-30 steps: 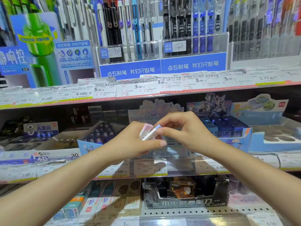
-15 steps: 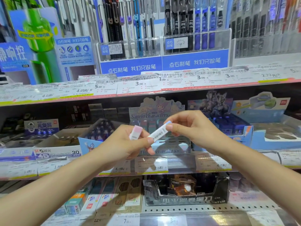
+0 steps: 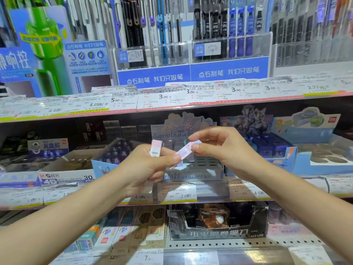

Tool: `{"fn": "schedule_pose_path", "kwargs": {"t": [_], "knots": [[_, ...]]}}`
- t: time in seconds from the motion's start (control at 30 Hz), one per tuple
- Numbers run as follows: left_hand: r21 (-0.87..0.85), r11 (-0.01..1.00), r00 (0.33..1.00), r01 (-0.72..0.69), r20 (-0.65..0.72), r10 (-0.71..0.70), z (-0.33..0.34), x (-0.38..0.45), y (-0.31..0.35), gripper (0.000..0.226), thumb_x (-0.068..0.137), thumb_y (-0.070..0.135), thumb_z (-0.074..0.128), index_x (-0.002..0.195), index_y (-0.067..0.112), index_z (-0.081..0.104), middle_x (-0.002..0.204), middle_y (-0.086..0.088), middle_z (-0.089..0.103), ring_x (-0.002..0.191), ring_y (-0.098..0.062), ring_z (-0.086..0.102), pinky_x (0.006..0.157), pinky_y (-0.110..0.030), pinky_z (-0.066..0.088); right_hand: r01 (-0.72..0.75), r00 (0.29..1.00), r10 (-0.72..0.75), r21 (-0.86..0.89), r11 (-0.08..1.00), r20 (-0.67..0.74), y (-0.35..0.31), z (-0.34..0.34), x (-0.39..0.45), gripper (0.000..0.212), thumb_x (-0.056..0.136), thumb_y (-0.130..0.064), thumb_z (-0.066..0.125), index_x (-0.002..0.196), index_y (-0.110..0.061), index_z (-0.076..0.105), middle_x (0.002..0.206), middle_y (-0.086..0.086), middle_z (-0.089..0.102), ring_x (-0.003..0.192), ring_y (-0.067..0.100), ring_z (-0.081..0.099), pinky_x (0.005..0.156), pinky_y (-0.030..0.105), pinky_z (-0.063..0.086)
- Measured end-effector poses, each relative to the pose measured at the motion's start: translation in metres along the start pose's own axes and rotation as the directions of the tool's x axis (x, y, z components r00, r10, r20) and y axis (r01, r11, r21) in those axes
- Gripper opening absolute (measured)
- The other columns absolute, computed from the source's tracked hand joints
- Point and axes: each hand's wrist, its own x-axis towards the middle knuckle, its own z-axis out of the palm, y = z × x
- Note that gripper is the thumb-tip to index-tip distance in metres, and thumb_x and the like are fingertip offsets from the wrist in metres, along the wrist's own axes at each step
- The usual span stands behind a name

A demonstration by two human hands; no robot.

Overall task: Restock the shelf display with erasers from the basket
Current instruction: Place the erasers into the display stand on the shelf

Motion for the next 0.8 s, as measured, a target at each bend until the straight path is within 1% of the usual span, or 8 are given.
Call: {"fn": "schedule_pose_path", "kwargs": {"t": [0.13, 0.23, 0.33, 0.4, 0.47, 0.6, 0.7, 0.8], "knots": [[0.378, 0.903, 0.967, -0.203, -0.065, 0.245, -0.003, 0.008, -0.003, 0.025, 0.087, 0.017, 0.061, 0.072, 0.001, 0.073, 0.034, 0.008, 0.036, 0.035, -0.006, 0.025, 0.037, -0.014, 0.021, -0.019, 0.995, 0.015, -0.044, 0.999, -0.098, 0.004, -0.005, 0.01, 0.026, 0.075, 0.002, 0.068, 0.09, -0.018, 0.059, 0.087, 0.01, 0.066, 0.075, 0.018, 0.065, 0.074, 0.023, 0.055], [0.715, 0.598, 0.85, -0.363, -0.009, 0.527, -0.017, 0.016, -0.003, 0.036, 0.092, 0.023, 0.054, 0.067, 0.0, 0.065, 0.041, 0.005, 0.046, 0.042, -0.003, 0.039, 0.044, -0.02, 0.032, 0.015, 0.984, -0.055, -0.23, 0.973, -0.169, 0.004, -0.014, 0.023, 0.023, 0.075, 0.005, 0.067, 0.086, -0.013, 0.059, 0.085, 0.012, 0.064, 0.072, 0.016, 0.06, 0.065, 0.01, 0.049], [0.896, 0.242, 0.835, -0.372, 0.209, 0.508, -0.027, 0.019, -0.001, 0.021, 0.089, 0.01, 0.048, 0.086, 0.012, 0.069, 0.081, -0.007, 0.072, 0.074, -0.023, 0.064, 0.067, -0.036, 0.05, 0.034, 0.983, -0.105, -0.416, 0.909, -0.148, 0.007, -0.017, 0.035, 0.02, 0.075, 0.005, 0.067, 0.085, -0.011, 0.061, 0.086, 0.016, 0.065, 0.073, 0.018, 0.057, 0.063, 0.009, 0.045], [0.94, 0.136, 0.883, -0.314, 0.236, 0.405, -0.024, 0.019, 0.0, 0.046, 0.086, 0.003, 0.047, 0.123, 0.028, 0.059, 0.122, -0.001, 0.065, 0.104, -0.028, 0.063, 0.083, -0.039, 0.052, 0.033, 0.988, -0.101, -0.479, 0.877, -0.116, 0.012, -0.015, 0.039, 0.015, 0.077, 0.005, 0.066, 0.088, -0.005, 0.065, 0.09, 0.019, 0.067, 0.075, 0.021, 0.056, 0.063, 0.008, 0.043], [0.961, 0.076, 0.912, -0.268, 0.227, 0.34, -0.019, 0.019, 0.0, 0.057, 0.088, 0.005, 0.045, 0.135, 0.037, 0.044, 0.134, 0.0, 0.057, 0.107, -0.027, 0.061, 0.085, -0.036, 0.051, 0.035, 0.991, -0.1, -0.534, 0.845, -0.094, 0.016, -0.013, 0.042, 0.014, 0.078, 0.004, 0.065, 0.091, -0.002, 0.066, 0.082, 0.011, 0.065, 0.073, 0.02, 0.056, 0.059, 0.005, 0.04], [0.961, 0.067, 0.919, -0.27, 0.236, 0.316, -0.024, 0.02, -0.001, 0.058, 0.09, 0.009, 0.045, 0.137, 0.043, 0.038, 0.137, 0.002, 0.055, 0.1, -0.025, 0.064, 0.077, -0.029, 0.049, 0.012, 0.993, -0.071, -0.534, 0.845, -0.091, 0.014, -0.011, 0.043, 0.016, 0.079, 0.007, 0.061, 0.093, 0.001, 0.066, 0.066, -0.007, 0.056, 0.06, 0.004, 0.054, 0.056, 0.003, 0.039], [0.968, 0.03, 0.933, -0.25, 0.233, 0.274, -0.024, 0.019, 0.003, 0.056, 0.092, 0.009, 0.045, 0.137, 0.04, 0.039, 0.126, -0.001, 0.064, 0.073, -0.019, 0.063, 0.057, -0.021, 0.036, 0.027, 0.998, -0.057, -0.561, 0.827, -0.036, 0.01, -0.011, 0.044, 0.016, 0.079, 0.006, 0.062, 0.089, -0.004, 0.067, 0.081, 0.007, 0.064, 0.069, 0.014, 0.06, 0.062, 0.007, 0.046], [0.968, 0.067, 0.946, -0.242, 0.22, 0.239, -0.022, 0.019, 0.008, 0.054, 0.091, 0.006, 0.044, 0.136, 0.036, 0.043, 0.111, -0.006, 0.07, 0.043, -0.006, 0.042, 0.043, -0.013, 0.029, 0.055, 0.997, -0.074, -0.586, 0.809, -0.009, 0.01, -0.009, 0.043, 0.014, 0.079, 0.004, 0.064, 0.088, -0.006, 0.068, 0.086, 0.01, 0.064, 0.077, 0.022, 0.062, 0.075, 0.02, 0.051]]}}
